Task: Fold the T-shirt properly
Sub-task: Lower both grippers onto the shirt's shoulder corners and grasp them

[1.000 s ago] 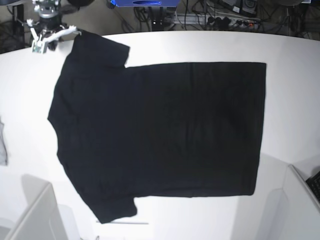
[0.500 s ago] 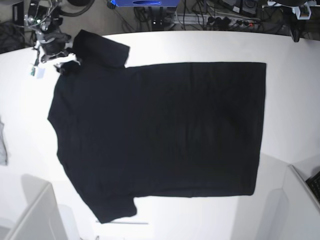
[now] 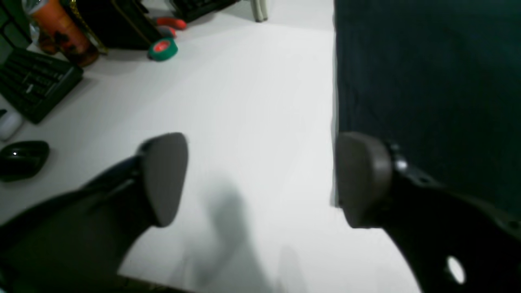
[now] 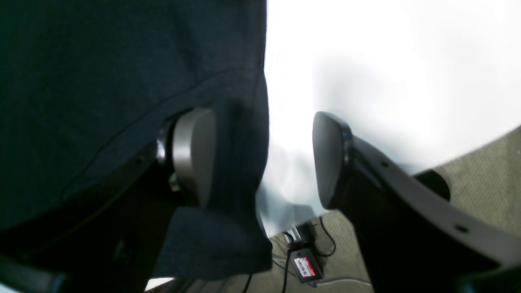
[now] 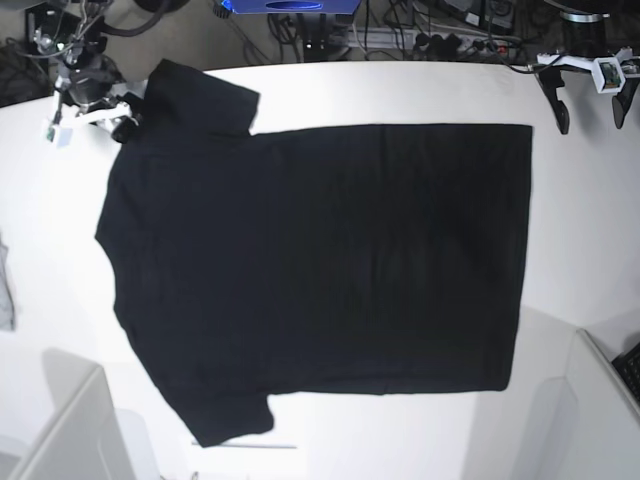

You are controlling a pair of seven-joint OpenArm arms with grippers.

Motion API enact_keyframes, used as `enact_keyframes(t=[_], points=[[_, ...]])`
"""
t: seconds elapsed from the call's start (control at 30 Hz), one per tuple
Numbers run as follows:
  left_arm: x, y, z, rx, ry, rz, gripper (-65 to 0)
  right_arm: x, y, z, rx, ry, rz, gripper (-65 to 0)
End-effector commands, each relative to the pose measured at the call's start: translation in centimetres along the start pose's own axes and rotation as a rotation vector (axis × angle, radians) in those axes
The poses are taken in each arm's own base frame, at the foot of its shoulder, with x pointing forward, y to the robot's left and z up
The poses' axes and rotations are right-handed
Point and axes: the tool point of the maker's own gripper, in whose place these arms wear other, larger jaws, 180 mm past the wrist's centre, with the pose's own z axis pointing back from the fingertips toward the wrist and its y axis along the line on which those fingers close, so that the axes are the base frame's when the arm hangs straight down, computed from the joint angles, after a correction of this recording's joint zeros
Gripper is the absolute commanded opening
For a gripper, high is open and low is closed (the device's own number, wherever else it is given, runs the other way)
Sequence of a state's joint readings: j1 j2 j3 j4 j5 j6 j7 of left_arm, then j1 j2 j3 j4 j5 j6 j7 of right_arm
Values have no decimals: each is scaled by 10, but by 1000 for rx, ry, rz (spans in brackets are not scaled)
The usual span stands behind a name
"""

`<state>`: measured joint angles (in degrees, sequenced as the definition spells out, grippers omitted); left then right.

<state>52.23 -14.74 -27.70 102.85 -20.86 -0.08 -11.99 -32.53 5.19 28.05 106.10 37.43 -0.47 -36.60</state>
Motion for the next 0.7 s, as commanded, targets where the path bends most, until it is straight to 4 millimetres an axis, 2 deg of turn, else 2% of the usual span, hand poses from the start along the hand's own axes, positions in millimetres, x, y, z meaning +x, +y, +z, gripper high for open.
enact_keyframes(t=[0.0,0.1,0.27,0.37,0.5,0.6,0.67], points=[[6,-1,-3,-15,-8,-2,-81,8,-3,1,-2,-25,6,-293],[0,-16,-15,-89,55,129,-79,-1,-8,-6,-6,2,-6,-293],[3,-9,-22,-140,119,296,-79,-14,1,-10,66,34,45,-294],[7,-2,-27,-145,130,291,-79,-27,3,-12,71,58,15,-294],[6,-4,-28,-179,141,288,-79,-36,8,-13,81,72,-3,-294],[-1,-2,-28,-178,154,295,-79,-43,9,-11,80,86,-12,-294],[-6,0,-29,-170,163,306,-79,-51,17,-12,103,108,4,-294]])
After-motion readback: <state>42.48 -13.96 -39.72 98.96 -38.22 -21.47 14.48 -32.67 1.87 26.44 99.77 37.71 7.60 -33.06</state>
